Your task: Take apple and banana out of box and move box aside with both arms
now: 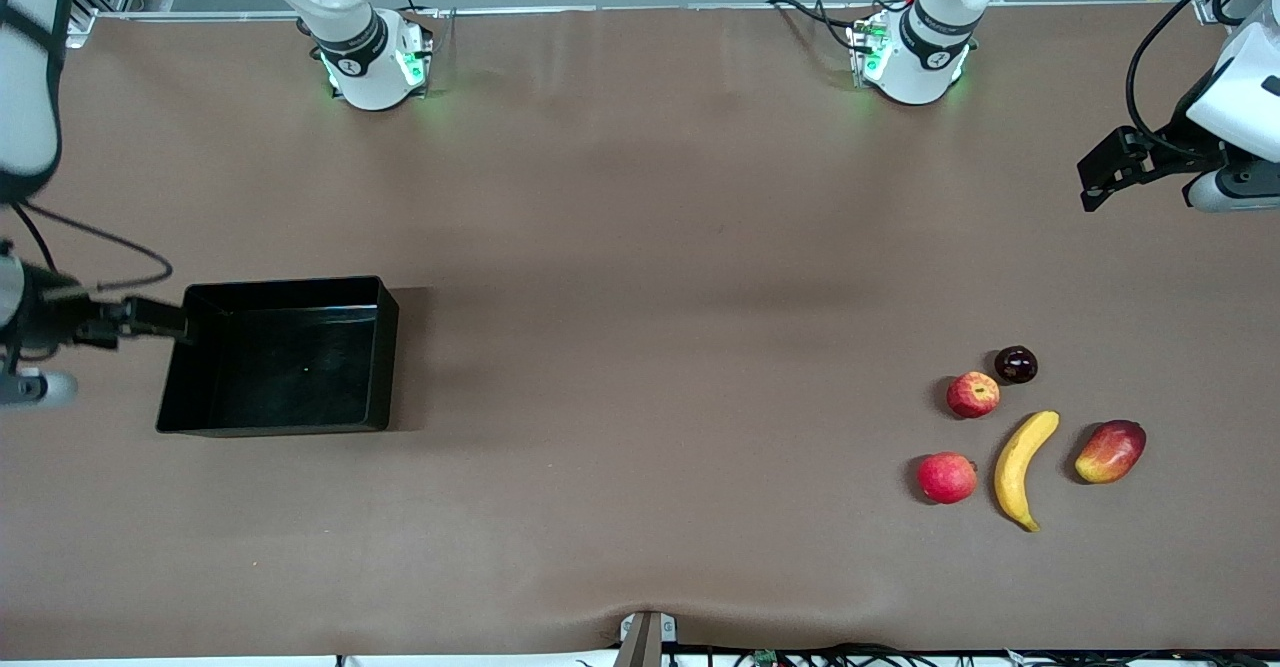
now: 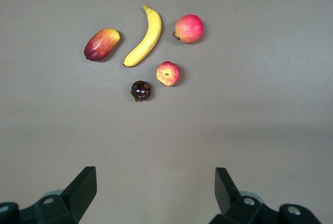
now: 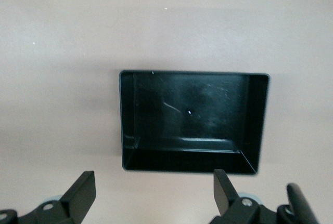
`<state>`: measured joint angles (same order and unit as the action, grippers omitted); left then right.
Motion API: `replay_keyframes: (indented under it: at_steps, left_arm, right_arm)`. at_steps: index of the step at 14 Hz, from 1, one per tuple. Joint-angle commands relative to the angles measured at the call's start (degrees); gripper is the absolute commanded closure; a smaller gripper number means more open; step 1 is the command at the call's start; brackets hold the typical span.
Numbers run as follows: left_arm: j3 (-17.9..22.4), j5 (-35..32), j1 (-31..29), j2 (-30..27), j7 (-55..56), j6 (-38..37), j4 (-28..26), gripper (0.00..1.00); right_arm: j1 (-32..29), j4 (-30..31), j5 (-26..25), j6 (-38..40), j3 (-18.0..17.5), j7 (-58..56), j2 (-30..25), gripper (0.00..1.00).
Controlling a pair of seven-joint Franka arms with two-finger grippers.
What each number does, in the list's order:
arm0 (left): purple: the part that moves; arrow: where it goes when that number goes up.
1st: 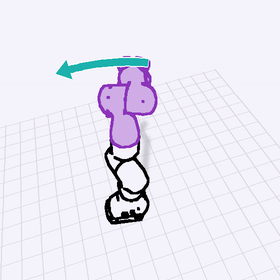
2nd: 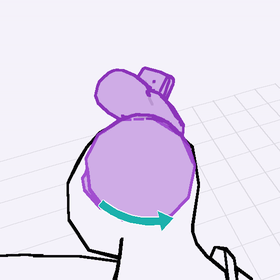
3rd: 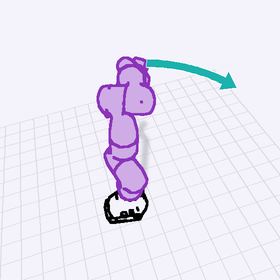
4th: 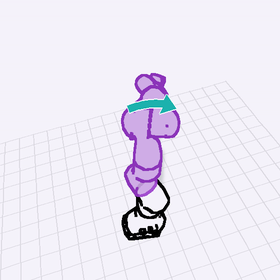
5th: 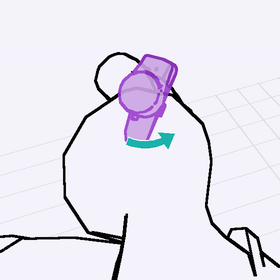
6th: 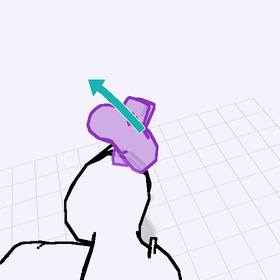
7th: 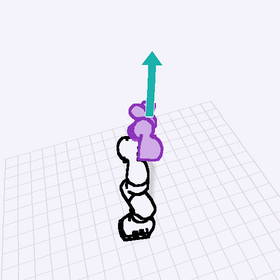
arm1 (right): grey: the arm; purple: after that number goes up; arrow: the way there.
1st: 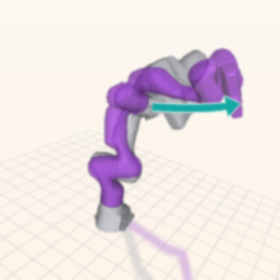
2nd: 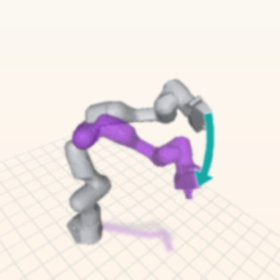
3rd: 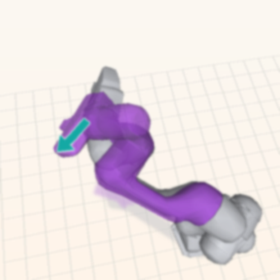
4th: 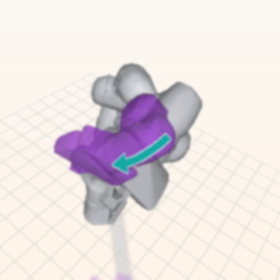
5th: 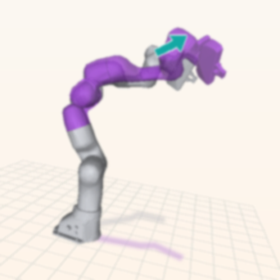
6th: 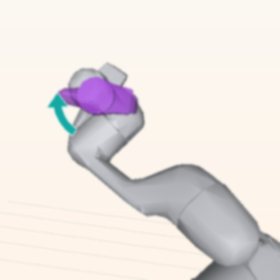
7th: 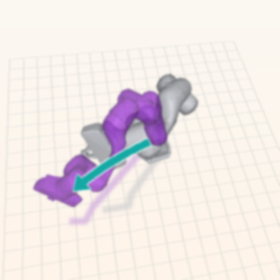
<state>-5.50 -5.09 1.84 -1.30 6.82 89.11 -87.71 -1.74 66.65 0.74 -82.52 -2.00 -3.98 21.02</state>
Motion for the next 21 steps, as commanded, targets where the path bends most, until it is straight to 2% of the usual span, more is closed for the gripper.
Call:
replay_keyframes:
  at_steps: [1,6,8,12,14,17,20,21]
  left_arm:
    - [0.14,0.96,0.27,-1.6,0.47,-0.17,-1.06,0.0]
    - [-0.3,1.75,-0.08,-1.6,0.21,-0.17,-0.62,0.0]
    - [-0.21,2.37,-0.26,-1.43,-0.23,-0.17,-0.62,0.0]
    - [-0.21,2.37,-0.35,-1.34,-0.49,-0.17,-0.18,0.0]
    - [-0.21,2.37,-0.35,-1.25,-0.58,-0.17,0.17,0.0]
    - [-0.04,2.37,-0.35,-0.99,-0.67,-0.17,0.44,0.0]
    - [-0.04,2.28,-0.35,-0.99,-0.76,-0.17,0.44,0.0]
    - [-0.04,2.28,-0.35,-0.99,-0.76,-0.17,0.44,0.0]
  right_arm:
    - [1.39,4.97,-2.76,4.1,0.24,1.61,-8.69,0.0]
    - [1.83,16.9,-2.5,5.36,0.07,0.65,-22.23,0.0]
    - [1.83,21.49,-2.59,2.99,0.33,0.56,-25.23,0.0]
    - [0.33,23.18,-2.5,3.42,0.16,-1.9,-25.5,0.0]
    - [-0.01,22.48,-2.5,3.51,0.5,-3.39,-25.5,0.0]
    - [-3.7,20.46,-1.71,3.51,2.0,-4.8,-24.72,0.0]
    - [-1.52,18.87,-2.76,3.59,0.95,-4.19,-24.8,0.0]
    - [-2.03,19.13,-1.72,3.85,1.38,-4.19,-24.8,0.0]
